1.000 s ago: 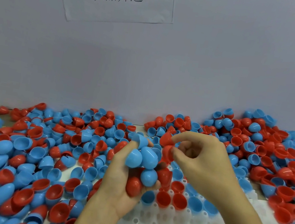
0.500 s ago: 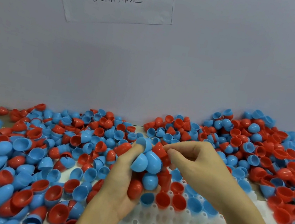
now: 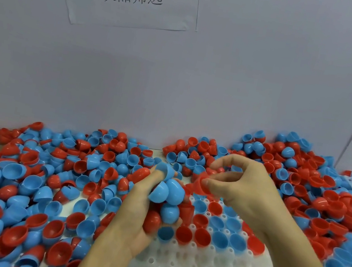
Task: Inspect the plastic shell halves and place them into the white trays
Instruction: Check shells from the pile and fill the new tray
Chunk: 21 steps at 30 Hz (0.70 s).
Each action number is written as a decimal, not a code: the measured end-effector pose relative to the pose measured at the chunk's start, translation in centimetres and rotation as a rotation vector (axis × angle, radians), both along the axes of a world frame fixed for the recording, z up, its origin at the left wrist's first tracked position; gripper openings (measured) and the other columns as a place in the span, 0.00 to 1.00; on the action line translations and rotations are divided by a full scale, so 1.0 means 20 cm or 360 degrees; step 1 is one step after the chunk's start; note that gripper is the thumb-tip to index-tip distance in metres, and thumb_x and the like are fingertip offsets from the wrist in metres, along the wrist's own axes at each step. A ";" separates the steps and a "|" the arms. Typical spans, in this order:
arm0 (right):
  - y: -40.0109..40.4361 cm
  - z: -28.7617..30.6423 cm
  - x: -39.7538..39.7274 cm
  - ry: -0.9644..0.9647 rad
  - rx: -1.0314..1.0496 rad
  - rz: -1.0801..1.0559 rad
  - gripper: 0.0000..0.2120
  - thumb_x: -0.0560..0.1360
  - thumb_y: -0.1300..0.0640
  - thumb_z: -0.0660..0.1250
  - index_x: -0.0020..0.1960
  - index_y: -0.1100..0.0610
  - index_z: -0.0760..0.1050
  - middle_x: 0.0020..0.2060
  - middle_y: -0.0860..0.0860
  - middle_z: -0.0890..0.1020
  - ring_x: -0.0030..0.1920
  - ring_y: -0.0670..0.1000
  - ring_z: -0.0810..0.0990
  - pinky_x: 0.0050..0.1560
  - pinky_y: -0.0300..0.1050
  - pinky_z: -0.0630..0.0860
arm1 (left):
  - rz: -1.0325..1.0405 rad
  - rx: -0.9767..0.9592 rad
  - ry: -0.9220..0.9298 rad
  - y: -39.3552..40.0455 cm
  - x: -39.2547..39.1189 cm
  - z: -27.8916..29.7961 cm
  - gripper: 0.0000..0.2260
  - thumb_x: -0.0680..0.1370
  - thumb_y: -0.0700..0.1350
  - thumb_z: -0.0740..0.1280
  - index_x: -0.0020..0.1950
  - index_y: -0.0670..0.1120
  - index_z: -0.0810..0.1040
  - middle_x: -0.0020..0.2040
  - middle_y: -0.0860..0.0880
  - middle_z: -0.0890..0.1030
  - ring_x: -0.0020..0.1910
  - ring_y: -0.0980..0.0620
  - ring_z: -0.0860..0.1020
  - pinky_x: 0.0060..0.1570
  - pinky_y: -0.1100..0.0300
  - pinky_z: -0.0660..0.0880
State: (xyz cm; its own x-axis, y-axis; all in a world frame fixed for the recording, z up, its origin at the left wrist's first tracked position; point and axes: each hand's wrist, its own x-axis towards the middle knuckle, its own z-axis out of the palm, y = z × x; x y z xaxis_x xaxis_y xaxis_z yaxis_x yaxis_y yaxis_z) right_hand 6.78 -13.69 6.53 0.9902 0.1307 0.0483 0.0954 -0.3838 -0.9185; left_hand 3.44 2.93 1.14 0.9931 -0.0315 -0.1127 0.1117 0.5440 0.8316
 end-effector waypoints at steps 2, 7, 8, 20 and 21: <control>-0.06 0.05 0.02 -0.0083 -0.0155 -0.0050 0.12 0.71 0.61 0.76 0.47 0.47 0.78 0.34 0.44 0.86 0.33 0.47 0.84 0.33 0.36 0.79 | 0.0038 -0.0003 0.0000 0.01 0.00 0.00 0.14 0.62 0.59 0.72 0.33 0.50 0.86 0.37 0.45 0.84 0.32 0.51 0.82 0.24 0.58 0.76; -0.29 0.13 0.06 -0.0209 -0.0613 -0.0026 0.14 0.72 0.63 0.75 0.47 0.44 0.78 0.36 0.40 0.84 0.35 0.46 0.83 0.30 0.35 0.78 | 0.0097 0.0004 0.0010 0.02 0.00 0.00 0.14 0.67 0.59 0.68 0.34 0.51 0.87 0.37 0.46 0.84 0.33 0.51 0.83 0.23 0.59 0.76; -0.33 0.12 0.06 -0.0212 -0.0706 -0.0043 0.15 0.72 0.64 0.74 0.46 0.44 0.78 0.36 0.42 0.84 0.35 0.45 0.83 0.32 0.36 0.78 | 0.0106 0.0000 0.0011 0.01 0.00 0.00 0.14 0.68 0.58 0.68 0.34 0.51 0.87 0.38 0.46 0.84 0.33 0.51 0.83 0.24 0.59 0.76; -0.51 -0.17 0.08 0.0188 -0.1253 -0.0085 0.16 0.68 0.71 0.71 0.32 0.51 0.82 0.30 0.45 0.84 0.34 0.42 0.83 0.37 0.38 0.81 | 0.0158 -0.0174 -0.0028 -0.03 0.02 -0.03 0.16 0.68 0.56 0.67 0.37 0.46 0.86 0.38 0.42 0.84 0.32 0.47 0.83 0.23 0.55 0.77; -0.50 -0.19 0.08 0.0205 -0.1292 -0.0085 0.17 0.67 0.72 0.68 0.31 0.51 0.82 0.29 0.45 0.84 0.34 0.44 0.83 0.40 0.43 0.83 | 0.0162 -0.0199 -0.0025 -0.04 0.02 -0.03 0.16 0.68 0.56 0.67 0.40 0.44 0.85 0.40 0.42 0.84 0.34 0.46 0.83 0.23 0.55 0.77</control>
